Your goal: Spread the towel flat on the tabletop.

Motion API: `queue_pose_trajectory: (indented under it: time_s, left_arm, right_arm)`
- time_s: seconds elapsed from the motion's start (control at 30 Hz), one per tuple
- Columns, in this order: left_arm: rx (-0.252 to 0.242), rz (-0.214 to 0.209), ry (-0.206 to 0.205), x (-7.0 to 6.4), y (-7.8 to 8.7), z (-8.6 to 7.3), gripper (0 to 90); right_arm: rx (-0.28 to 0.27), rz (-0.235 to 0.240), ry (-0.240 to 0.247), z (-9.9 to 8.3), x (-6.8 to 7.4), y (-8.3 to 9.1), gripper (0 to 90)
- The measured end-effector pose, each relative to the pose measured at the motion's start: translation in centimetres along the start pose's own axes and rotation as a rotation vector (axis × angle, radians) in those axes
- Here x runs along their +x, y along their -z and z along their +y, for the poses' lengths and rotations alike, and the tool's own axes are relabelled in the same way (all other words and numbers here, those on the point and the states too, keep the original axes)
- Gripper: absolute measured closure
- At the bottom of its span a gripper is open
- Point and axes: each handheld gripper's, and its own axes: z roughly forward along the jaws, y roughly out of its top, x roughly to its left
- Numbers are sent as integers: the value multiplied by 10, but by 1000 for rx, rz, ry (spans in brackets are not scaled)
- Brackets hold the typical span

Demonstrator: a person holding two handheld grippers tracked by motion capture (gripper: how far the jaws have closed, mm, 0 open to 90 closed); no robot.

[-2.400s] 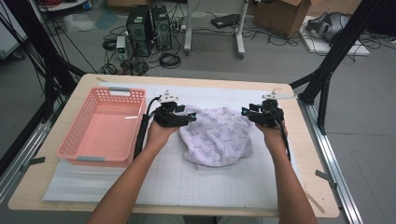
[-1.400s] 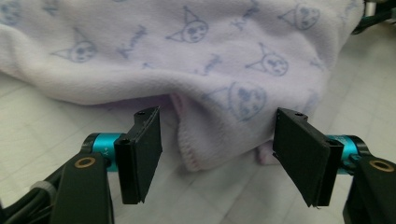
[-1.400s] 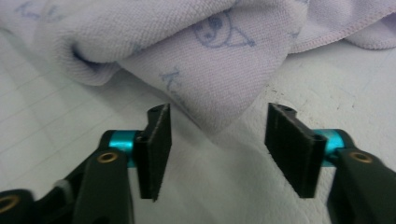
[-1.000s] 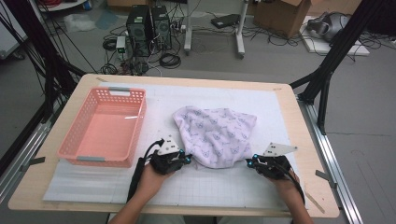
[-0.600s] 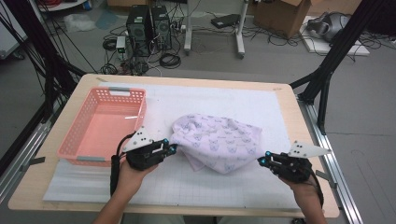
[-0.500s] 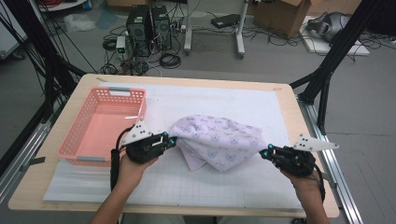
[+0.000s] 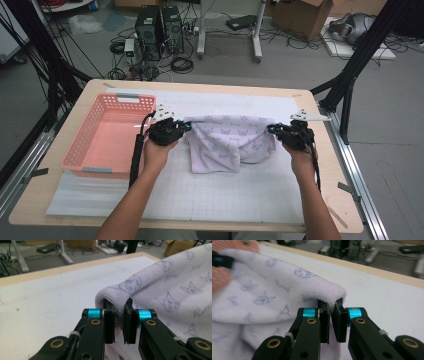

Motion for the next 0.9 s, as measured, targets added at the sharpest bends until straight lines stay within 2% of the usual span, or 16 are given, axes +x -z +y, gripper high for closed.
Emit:
queue_pose_trajectory:
  time_s: [0.1,0.2,0.23,0.3,0.37,0.4,0.43,0.5,0.6,0.73,0.9]
  left_arm:
    - [44,17,-2,4,-10,-6,817]
    - [72,16,-12,3,-15,-9,802]
    - [79,10,5,3,-16,-10,752]
    - [62,5,46,1,-12,-12,541]
    - [37,1,30,-1,-5,-15,491]
    - [52,0,17,-4,0,-15,452]
    - [46,-10,-10,-7,5,-17,417]
    - [-9,-5,-50,-13,16,-22,434]
    - [-4,-48,-70,-20,25,-29,438]
    - [29,-92,-92,-30,28,-41,422]
    - [69,-125,-60,-35,25,-53,407]
  right_arm:
    - [38,-70,26,-4,-5,-14,852]
    - [66,-86,4,-8,-8,-25,850]
    - [74,-91,11,-9,-8,-27,834]
    - [86,-95,-4,-10,-7,-27,709]
    - [92,-95,-9,-9,-7,-20,636]
    - [91,-98,-10,-9,-7,-17,603]
    - [82,-109,-3,-9,-6,-10,584]
    - [46,-155,61,-13,1,6,590]
    - [44,-147,100,-27,7,23,596]
    - [38,-101,110,-50,15,38,602]
    - [57,-27,116,-74,25,40,603]
